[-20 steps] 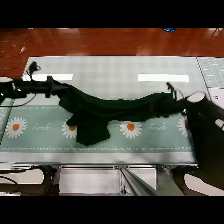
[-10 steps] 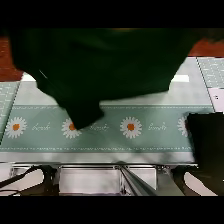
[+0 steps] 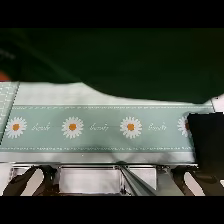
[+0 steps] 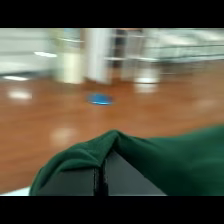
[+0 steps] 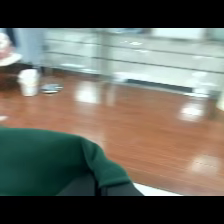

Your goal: Fold the shirts.

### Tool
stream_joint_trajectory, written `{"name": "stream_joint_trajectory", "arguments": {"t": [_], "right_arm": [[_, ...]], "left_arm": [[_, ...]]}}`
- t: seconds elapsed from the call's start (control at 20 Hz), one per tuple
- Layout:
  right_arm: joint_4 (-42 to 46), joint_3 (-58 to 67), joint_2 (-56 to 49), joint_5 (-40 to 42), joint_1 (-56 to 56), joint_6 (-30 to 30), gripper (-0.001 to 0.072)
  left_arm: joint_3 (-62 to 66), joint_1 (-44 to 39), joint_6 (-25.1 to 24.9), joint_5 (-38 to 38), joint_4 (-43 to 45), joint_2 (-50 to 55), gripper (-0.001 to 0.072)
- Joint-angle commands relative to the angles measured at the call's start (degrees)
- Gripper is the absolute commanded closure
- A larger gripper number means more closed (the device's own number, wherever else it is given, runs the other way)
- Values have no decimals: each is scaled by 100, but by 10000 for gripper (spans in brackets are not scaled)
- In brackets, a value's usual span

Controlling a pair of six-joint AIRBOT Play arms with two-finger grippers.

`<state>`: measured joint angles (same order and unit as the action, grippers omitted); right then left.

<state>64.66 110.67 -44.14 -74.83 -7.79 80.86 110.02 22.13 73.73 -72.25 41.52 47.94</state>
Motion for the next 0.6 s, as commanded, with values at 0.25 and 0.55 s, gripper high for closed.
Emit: {"name": "stream_joint_trajectory", "arguments": {"t": [0.25, 0.55], "right_arm": [[946, -319, 603, -1019, 0, 522, 680], [828, -2044, 315, -1012, 0, 568, 680]], "left_arm": [[70, -1989, 1003, -376, 3366, -785, 690], [-555, -2299, 1255, -887, 4293, 299, 690]]}}
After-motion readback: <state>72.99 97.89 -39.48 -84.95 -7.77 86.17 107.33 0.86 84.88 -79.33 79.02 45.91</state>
